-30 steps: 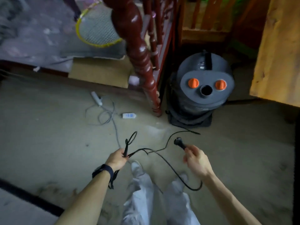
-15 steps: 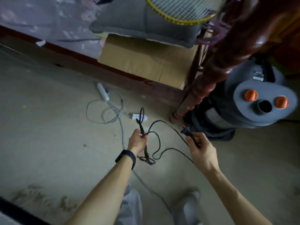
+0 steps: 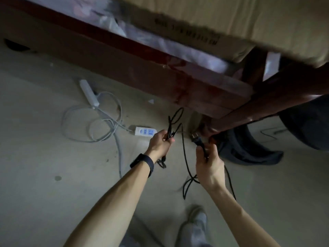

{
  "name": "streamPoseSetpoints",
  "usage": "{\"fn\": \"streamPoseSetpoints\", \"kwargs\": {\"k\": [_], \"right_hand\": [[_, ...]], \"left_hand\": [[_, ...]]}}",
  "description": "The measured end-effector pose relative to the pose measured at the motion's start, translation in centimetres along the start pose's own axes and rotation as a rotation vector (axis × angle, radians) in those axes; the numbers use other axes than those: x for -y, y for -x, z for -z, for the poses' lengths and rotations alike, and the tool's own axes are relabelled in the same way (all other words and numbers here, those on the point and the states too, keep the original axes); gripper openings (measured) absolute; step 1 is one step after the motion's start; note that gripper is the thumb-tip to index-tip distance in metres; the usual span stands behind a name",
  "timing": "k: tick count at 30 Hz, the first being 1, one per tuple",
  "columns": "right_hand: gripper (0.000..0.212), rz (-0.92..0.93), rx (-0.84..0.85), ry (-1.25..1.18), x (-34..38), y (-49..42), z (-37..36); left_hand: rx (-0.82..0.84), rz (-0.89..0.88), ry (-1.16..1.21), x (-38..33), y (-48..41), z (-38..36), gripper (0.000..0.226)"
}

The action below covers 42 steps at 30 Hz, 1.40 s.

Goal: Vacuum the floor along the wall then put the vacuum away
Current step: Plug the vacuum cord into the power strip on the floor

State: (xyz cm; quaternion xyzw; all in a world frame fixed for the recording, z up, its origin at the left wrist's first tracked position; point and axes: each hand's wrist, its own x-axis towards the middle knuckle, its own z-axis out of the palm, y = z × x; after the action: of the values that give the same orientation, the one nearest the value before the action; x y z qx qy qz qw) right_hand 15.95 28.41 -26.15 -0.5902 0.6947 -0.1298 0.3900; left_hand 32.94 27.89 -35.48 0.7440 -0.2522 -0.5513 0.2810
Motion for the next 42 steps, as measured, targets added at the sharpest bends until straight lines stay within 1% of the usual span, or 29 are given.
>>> {"fn": "streamPoseSetpoints", "kwargs": {"k": [2,3,4,5,7,8,10,12,13,16,18,19,21,22,24,26,27,28,29,31,32,33,34,35,37,38,40,41,42], "right_hand": [[0.006,0.04,-0.011,0.002,-2.0,-2.7,-2.3],[0.008,0.06,-0.015,0.007,-2.8,-4.1,-3.5],[0.01,0.079,-0.016,0.013,-3.6,-5.5,-4.7],[0.012,0.098,-0.013,0.027,-4.4,-7.0,-5.9],[0.013,0.146,-0.003,0.059,-6.1,-9.7,-8.4],[0.013,0.169,0.002,0.074,-6.9,-11.0,-9.7],[0.018,0.198,0.035,0.141,-8.4,-13.3,-12.5],[0.024,0.206,0.104,0.253,-9.7,-15.2,-15.3],[0.025,0.202,0.146,0.304,-10.2,-16.0,-16.6],[0.022,0.242,0.225,0.391,-11.1,-18.1,-20.4],[0.022,0.338,0.263,0.439,-11.3,-19.0,-22.8],[0.022,0.385,0.282,0.46,-11.4,-19.2,-23.8],[0.023,0.434,0.319,0.493,-11.7,-19.1,-25.2],[0.022,0.453,0.345,0.522,-11.9,-18.9,-25.6],[0.022,0.493,0.439,0.628,-12.5,-18.8,-26.0],[0.023,0.523,0.519,0.755,-13.2,-19.4,-26.0],[0.025,0.55,0.518,0.822,-13.4,-20.0,-26.0],[0.029,0.584,0.471,0.892,-13.4,-20.7,-26.0],[0.034,0.628,0.384,0.938,-13.6,-21.6,-26.1],[0.045,0.647,0.19,0.877,-13.4,-23.1,-26.4],[0.046,0.612,0.117,0.799,-12.9,-23.4,-26.6],[0.041,0.554,0.105,0.745,-12.4,-23.5,-26.7],[0.033,0.486,0.161,0.731,-11.9,-23.3,-26.9],[0.024,0.435,0.258,0.726,-11.3,-22.7,-26.9],[0.016,0.39,0.443,0.774,-10.4,-21.1,-27.0],[0.015,0.399,0.509,0.847,-10.1,-20.3,-26.9],[0.018,0.445,0.609,1.037,-10.2,-19.5,-26.7],[0.017,0.447,0.65,1.07,-10.1,-19.4,-26.7],[0.013,0.434,0.68,1.047,-10.0,-19.5,-26.6]], "left_hand": [[-0.058,-0.024,0.185,0.2,-3.8,-1.2,0.011],[-0.081,-0.023,0.311,0.2,-5.8,-1.9,0.016],[-0.09,-0.022,0.364,0.4,-7.8,-2.3,0.025],[-0.064,-0.026,0.348,0.7,-9.7,-2.4,0.036],[0.017,-0.005,0.171,2.1,-13.4,-2.4,0.054],[0.04,-0.014,0.024,3.2,-15.3,-1.9,0.057],[0.024,-0.045,-0.208,6.0,-18.5,-0.7,0.049],[-0.072,-0.098,-0.417,8.7,-20.7,1.1,0.039],[-0.111,-0.112,-0.534,10.0,-21.5,1.9,0.039],[-0.098,-0.122,-0.898,14.4,-23.4,4.0,0.056],[-0.053,-0.172,-0.993,16.9,-24.1,4.4,0.072],[-0.058,-0.223,-1.036,17.8,-24.2,4.4,0.075],[-0.105,-0.344,-1.189,18.9,-23.3,4.6,0.065],[-0.109,-0.368,-1.247,19.5,-22.6,5.0,0.057],[-0.069,-0.34,-1.344,20.7,-20.7,6.6,0.048],[-0.042,-0.345,-1.42,22.1,-18.8,8.8,0.046],[-0.044,-0.36,-1.43,22.7,-17.9,9.7,0.048],[-0.049,-0.386,-1.411,23.0,-17.2,10.4,0.05],[-0.065,-0.428,-1.387,23.0,-16.7,10.7,0.051],[-0.096,-0.516,-1.391,22.8,-16.9,10.5,0.053],[-0.145,-0.582,-1.393,22.6,-17.3,10.0,0.052],[-0.191,-0.631,-1.404,22.6,-17.7,9.6,0.051],[-0.217,-0.658,-1.42,22.5,-17.9,9.2,0.052],[-0.182,-0.604,-1.447,22.7,-18.2,8.9,0.055],[-0.065,-0.39,-1.504,23.3,-18.5,8.6,0.062],[-0.048,-0.347,-1.473,23.4,-18.5,8.7,0.065],[-0.096,-0.363,-1.37,24.4,-18.7,9.0,0.07],[-0.135,-0.403,-1.312,24.7,-18.8,9.2,0.071],[-0.157,-0.425,-1.274,25.1,-19.0,9.5,0.07]]}}
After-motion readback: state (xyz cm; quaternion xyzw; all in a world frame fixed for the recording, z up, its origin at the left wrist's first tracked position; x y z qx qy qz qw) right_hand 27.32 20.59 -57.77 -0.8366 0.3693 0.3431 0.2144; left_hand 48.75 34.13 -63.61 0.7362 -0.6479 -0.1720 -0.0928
